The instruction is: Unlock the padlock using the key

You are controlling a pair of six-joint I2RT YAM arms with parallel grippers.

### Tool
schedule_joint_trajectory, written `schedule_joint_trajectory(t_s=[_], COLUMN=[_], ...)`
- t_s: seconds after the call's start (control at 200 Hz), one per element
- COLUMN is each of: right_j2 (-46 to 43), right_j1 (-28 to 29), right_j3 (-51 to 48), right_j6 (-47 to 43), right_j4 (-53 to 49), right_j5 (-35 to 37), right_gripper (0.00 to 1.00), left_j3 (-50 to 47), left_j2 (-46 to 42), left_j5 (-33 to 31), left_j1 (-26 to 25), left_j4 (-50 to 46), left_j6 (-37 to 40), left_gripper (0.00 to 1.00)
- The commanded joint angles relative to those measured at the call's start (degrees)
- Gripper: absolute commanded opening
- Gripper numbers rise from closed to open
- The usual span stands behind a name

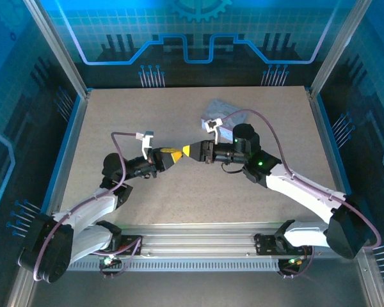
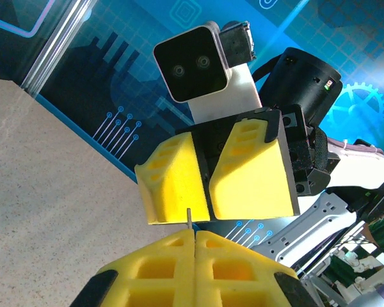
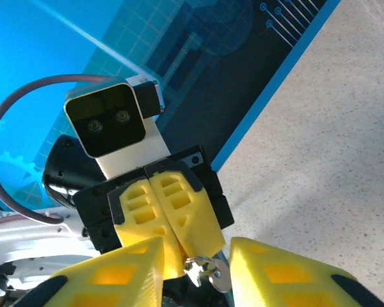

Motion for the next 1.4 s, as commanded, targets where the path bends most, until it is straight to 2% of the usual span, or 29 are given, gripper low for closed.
schedule_joint_trajectory(t_s=[0.0,0.18,0.27,0.415,0.43,0.475,0.5,0.58,0.675,0.74,0.8,0.91,0.995,1.055,1.13,1.206,1.291,1.396], right_j2=[0.93,1.01,0.88,0.07,-0.16,-1.16,-1.79,-3.87,-5.24,-5.32,-4.93,-3.26,0.01,3.69,9.30,15.28,20.09,21.20], right_j1=[0.88,1.39,1.76,1.96,1.95,1.86,1.87,1.58,1.25,0.70,-0.08,-0.34,0.14,0.60,0.76,0.80,1.73,4.22], right_j3=[1.95,2.27,2.47,1.73,1.62,1.51,1.72,3.71,6.55,7.58,8.02,9.66,14.18,18.63,23.56,27.93,30.74,31.16], right_j6=[0.18,-0.31,-1.12,-3.21,-3.64,-5.81,-7.51,-14.72,-23.50,-27.74,-30.60,-37.94,-44.62,-48.74,-50.85,-51.31,-50.67,-51.82], right_j4=[1.98,1.69,0.68,0.16,0.21,-2.32,-3.84,-11.48,-20.13,-23.34,-24.24,-26.55,-34.48,-42.27,-50.92,-58.45,-62.60,-62.72], right_j5=[-1.39,-1.92,-1.69,0.05,0.62,2.16,3.03,6.50,10.08,9.33,6.57,0.99,-1.22,2.55,12.51,17.93,24.54,24.18], right_gripper=[0.25,0.05,0.00,0.00,0.00,0.00,0.00,0.00,0.00,0.00,0.00,0.00,0.00,0.00,0.00,0.00,0.00,0.00], left_j3=[-0.16,-0.39,-0.12,0.21,0.27,0.24,0.17,0.03,0.55,0.86,0.66,-1.09,-0.50,0.81,1.94,2.04,1.82,0.40], left_j2=[-0.10,-0.84,-1.03,-1.20,-1.39,-2.44,-3.46,-8.40,-15.05,-18.19,-19.69,-18.20,-14.91,-13.19,-12.37,-12.68,-13.60,-14.72], left_j5=[1.70,1.03,0.64,0.33,0.33,-0.36,-1.04,-5.07,-9.68,-10.14,-8.22,-2.93,0.12,0.73,-0.92,-5.17,-10.23,-10.83], left_j1=[-0.34,-0.33,-0.34,-0.28,-0.26,-0.17,-0.01,0.28,0.36,0.36,0.37,0.32,0.27,0.27,0.27,0.27,0.29,0.27], left_j4=[3.22,1.15,0.30,-2.03,-2.88,-6.57,-9.56,-22.06,-35.62,-40.32,-40.05,-29.39,-23.34,-24.31,-27.62,-31.62,-36.22,-35.88], left_j6=[-0.91,-0.36,-0.30,1.15,1.58,3.44,5.08,11.44,19.43,24.07,26.98,25.47,23.09,23.39,25.49,27.17,28.71,29.47], left_gripper=[0.00,0.00,0.00,0.00,0.06,0.32,0.41,0.55,0.64,0.66,0.66,0.67,0.67,0.67,0.66,0.62,0.60,0.60])
